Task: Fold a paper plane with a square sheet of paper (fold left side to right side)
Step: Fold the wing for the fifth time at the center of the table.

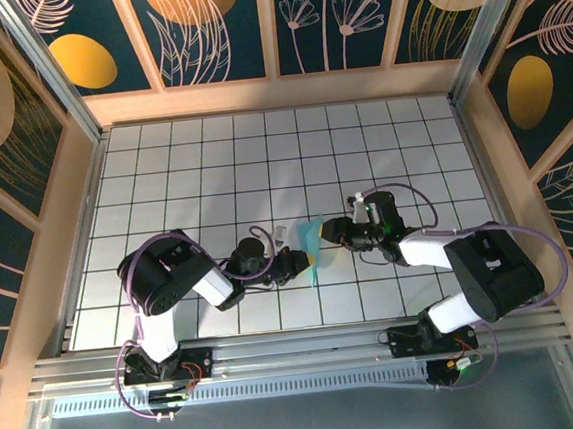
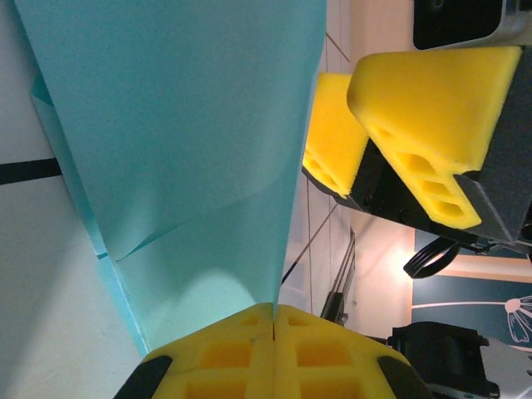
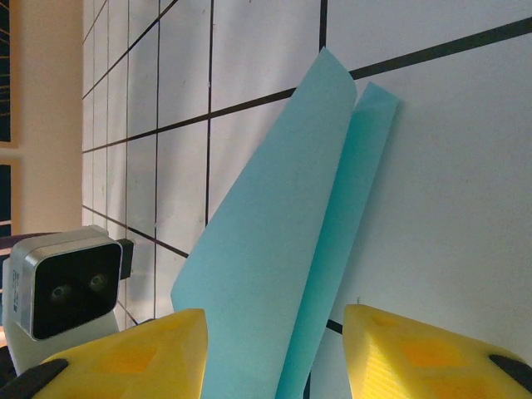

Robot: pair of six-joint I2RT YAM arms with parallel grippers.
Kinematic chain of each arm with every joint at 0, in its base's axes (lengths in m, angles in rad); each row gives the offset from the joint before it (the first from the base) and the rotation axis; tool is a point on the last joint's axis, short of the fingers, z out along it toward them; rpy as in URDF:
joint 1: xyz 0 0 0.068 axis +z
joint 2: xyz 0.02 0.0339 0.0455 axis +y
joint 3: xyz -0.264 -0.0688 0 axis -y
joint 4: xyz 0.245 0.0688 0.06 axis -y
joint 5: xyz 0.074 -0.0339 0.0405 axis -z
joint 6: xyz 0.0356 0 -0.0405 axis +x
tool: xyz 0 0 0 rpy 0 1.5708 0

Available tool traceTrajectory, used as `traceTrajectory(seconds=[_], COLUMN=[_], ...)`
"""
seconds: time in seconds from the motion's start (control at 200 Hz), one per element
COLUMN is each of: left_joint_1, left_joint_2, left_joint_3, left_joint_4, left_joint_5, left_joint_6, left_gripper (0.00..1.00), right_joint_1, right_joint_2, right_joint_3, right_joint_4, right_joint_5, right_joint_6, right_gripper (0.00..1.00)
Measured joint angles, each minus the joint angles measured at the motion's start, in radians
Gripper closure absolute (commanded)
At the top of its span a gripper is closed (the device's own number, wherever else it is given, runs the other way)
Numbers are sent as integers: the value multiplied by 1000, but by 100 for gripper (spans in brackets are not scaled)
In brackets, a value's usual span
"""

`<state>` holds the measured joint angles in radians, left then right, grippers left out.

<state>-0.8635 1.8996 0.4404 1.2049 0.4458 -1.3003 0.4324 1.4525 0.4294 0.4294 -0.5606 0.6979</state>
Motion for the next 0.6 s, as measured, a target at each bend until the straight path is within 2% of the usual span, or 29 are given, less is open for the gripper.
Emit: traceTrajectory(seconds=[0.596], left_joint_1=[0], left_joint_2=[33], left_joint_3=[-4], left_joint_4=[51], left_joint_5=[2], left_joint_6=[-26], left_gripper=[100], right_joint_1=[34], right_joint_2=[74], right_joint_3=[23], right_joint_4=[40], right_joint_5=[14], right_joint_6=[24], right_gripper=[54])
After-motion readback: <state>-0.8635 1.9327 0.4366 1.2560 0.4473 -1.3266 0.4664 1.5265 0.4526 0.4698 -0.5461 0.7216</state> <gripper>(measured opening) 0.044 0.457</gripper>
